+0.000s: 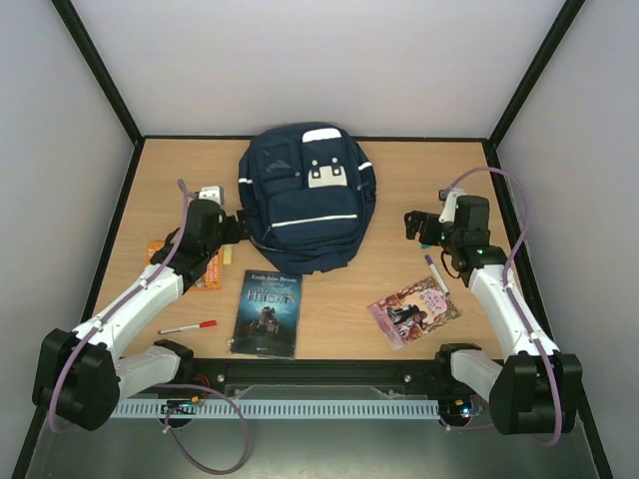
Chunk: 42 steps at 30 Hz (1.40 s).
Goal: Pack the student bag
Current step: Move the student bag to the center of the board.
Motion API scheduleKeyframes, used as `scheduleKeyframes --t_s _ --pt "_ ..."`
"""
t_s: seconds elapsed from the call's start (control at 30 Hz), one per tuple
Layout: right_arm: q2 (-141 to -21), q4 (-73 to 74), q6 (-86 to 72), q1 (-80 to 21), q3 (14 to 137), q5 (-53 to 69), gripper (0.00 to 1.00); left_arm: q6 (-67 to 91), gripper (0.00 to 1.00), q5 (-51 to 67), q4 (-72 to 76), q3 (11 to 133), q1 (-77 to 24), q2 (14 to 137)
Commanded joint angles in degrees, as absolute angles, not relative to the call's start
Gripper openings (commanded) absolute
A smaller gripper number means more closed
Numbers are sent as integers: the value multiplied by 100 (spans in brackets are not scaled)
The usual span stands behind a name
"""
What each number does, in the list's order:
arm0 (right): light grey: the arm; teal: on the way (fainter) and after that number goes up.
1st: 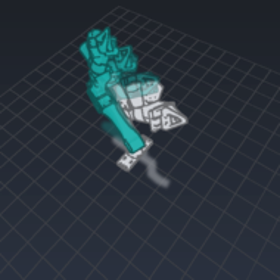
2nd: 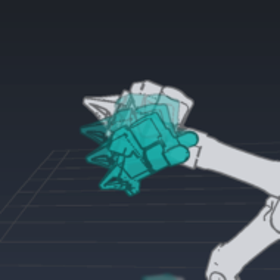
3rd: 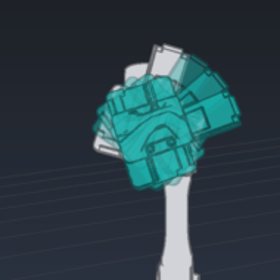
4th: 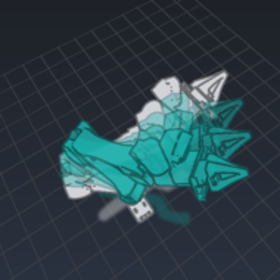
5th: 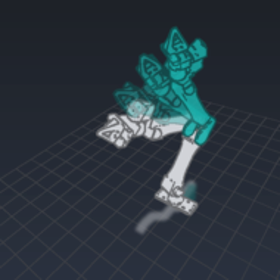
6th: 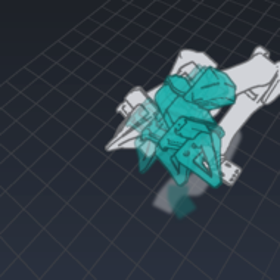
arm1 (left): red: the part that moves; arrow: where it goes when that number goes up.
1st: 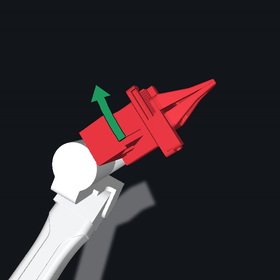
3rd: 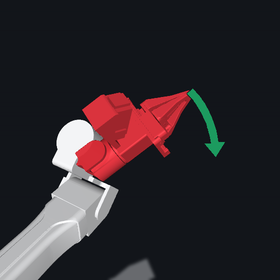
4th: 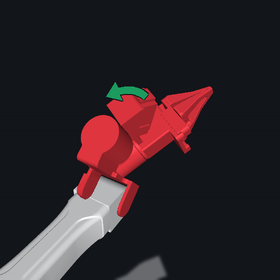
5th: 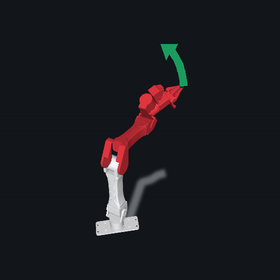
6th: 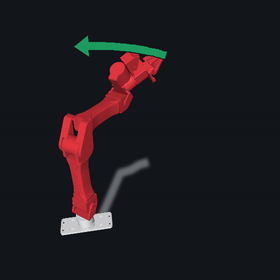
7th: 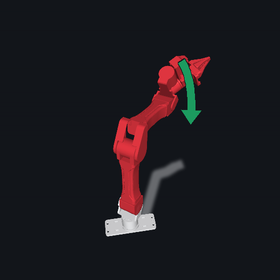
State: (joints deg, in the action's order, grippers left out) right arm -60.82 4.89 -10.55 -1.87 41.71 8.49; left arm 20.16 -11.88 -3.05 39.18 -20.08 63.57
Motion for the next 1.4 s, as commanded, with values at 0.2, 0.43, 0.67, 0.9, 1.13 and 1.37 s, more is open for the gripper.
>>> scheduleKeyframes --t_s 0.2,0.43,0.67,0.9,1.13,1.37 --pt "-5845 403 189 -158 3818 1813 100 2054 100 -858 -304 4130 -2117 6409" --pt "-6007 745 558 -155 3865 3034 100 1967 99 -940 -392 4098 -2474 6400" --pt "-5609 835 782 -157 3827 3215 96 1877 99 -973 -750 4146 -2938 6040" --pt "-5420 899 1069 -158 3693 3501 86 2099 100 -864 -1117 4444 -3084 6316" --pt "-5723 1018 1242 -156 3716 3763 80 2700 99 -475 -1404 4301 -3078 6295" --pt "-6358 1364 1633 -157 3940 3914 73 3208 100 -585 -1394 4353 -2727 6654"
